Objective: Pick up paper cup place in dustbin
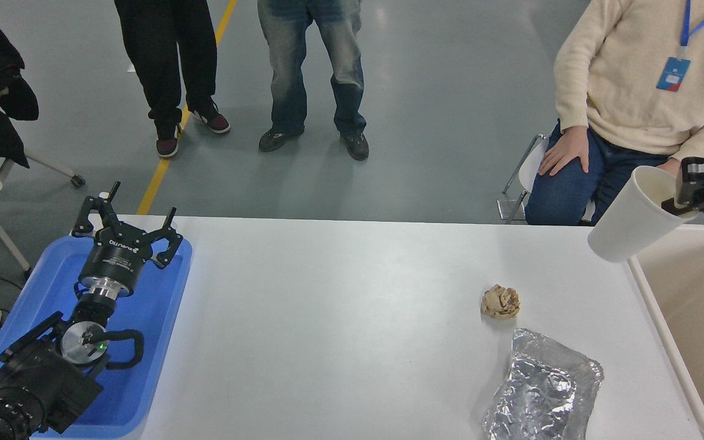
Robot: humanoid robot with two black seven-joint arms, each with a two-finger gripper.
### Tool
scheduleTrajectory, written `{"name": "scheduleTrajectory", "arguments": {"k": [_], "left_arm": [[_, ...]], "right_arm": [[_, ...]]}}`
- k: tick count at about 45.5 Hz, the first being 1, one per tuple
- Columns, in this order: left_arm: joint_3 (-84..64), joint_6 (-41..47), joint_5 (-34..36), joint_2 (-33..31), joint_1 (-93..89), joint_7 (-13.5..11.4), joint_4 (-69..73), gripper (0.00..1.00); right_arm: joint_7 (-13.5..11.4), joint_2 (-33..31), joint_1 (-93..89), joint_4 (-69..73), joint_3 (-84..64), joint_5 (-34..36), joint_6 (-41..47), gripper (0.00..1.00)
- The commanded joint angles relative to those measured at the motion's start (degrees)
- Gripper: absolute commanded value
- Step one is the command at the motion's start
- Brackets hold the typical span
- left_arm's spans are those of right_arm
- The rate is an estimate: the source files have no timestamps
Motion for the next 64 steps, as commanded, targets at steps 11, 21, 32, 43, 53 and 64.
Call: {"name": "scheduleTrajectory", "arguments": {"k": [11, 21, 32, 43, 53, 64], "left_arm": [[0.0, 0.0, 0.0, 0.0, 0.0, 0.0, 0.0, 1.00], [0.0, 0.0, 0.0, 0.0, 0.0, 0.0, 0.0, 1.00], [0.0, 0.0, 0.0, 0.0, 0.0, 0.0, 0.0, 1.00], [0.0, 0.0, 0.0, 0.0, 0.0, 0.0, 0.0, 1.00], [0.0, 0.0, 0.0, 0.0, 0.0, -0.1, 0.0, 1.00], [0.0, 0.0, 0.0, 0.1, 0.0, -0.1, 0.0, 1.00]], "right_arm": [[-0.1, 2.2, 11.5, 1.4, -7.4, 0.0, 2.2, 0.00], [-0.2, 1.4, 10.6, 0.4, -12.7, -0.1, 1.0, 0.00], [-0.5, -6.3, 2.4, -6.2, -18.2, -0.1, -3.1, 0.00], [-0.5, -13.7, -14.6, -18.2, -16.4, 0.8, -11.1, 0.00], [-0.6, -17.0, -33.3, -28.0, -4.9, 1.1, -13.9, 0.00], [-0.6, -16.9, -58.4, -42.6, 11.8, 6.7, -15.2, 0.00]]}}
